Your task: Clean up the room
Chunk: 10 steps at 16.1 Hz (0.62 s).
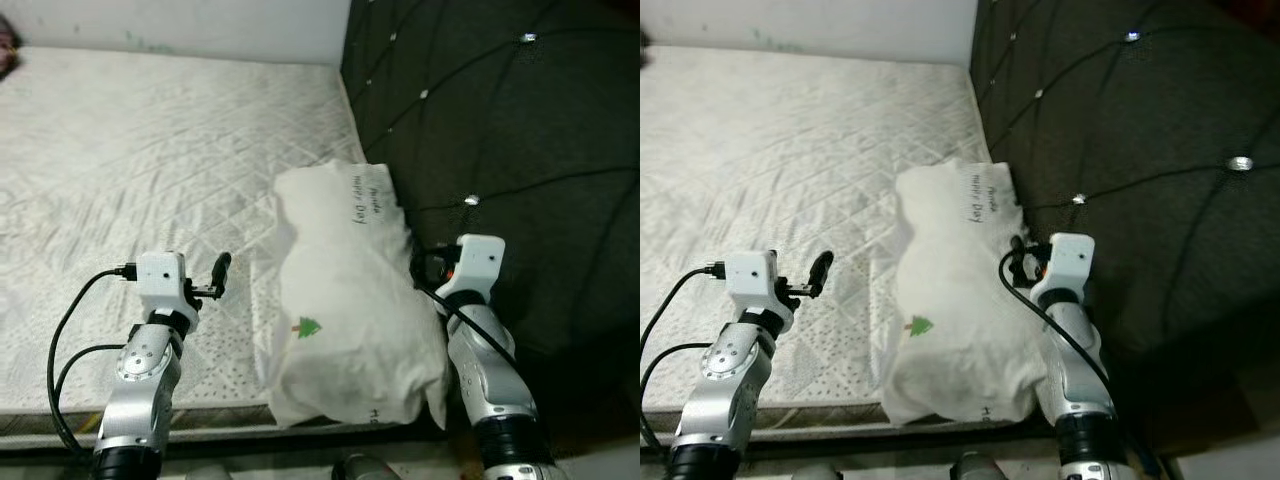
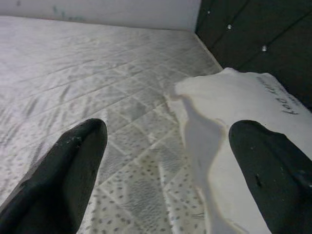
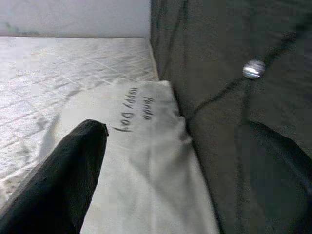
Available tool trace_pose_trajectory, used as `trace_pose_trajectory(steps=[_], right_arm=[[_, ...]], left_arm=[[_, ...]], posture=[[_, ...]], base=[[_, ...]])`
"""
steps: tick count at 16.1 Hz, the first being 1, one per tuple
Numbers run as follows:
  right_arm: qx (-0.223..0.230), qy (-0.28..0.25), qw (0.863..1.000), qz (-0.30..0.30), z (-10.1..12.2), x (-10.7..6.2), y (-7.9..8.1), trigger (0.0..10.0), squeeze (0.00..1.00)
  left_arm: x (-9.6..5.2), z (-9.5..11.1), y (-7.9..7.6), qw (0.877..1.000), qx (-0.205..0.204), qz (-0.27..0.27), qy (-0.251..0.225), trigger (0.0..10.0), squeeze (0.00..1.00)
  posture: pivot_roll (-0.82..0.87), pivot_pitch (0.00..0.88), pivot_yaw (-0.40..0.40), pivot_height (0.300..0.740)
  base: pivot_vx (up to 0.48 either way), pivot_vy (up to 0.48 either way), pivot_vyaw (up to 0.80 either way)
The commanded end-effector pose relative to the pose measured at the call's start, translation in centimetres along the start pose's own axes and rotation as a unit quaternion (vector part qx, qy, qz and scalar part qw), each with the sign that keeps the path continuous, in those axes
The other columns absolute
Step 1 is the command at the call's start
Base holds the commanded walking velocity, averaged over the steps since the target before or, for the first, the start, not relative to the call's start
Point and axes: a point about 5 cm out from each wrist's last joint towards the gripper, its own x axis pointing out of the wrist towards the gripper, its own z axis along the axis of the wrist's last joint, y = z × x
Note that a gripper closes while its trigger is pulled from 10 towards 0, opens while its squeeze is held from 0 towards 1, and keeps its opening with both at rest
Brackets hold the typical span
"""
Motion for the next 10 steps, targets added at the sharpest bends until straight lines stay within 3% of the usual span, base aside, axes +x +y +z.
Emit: trace_pose_trajectory(steps=[1, 10], right_arm=[[-0.002, 0.000, 1.000, -0.002, -0.07, 0.02, -0.01, 10.0, 0.00], [-0.007, 0.003, 1.000, 0.001, -0.23, 0.19, 0.15, 10.0, 0.00]], left_arm=[[-0.13, -0.17, 0.10, 1.000, 0.001, 0.000, 0.006, 10.0, 0.00], [0.11, -0.03, 0.01, 1.000, 0.003, -0.004, 0.004, 10.0, 0.00]], posture=[[0.02, 0.040, -0.065, 0.740], [0.02, 0.042, -0.065, 0.740]], base=[[0.000, 0.401, 0.00], [0.000, 0.439, 0.00]])
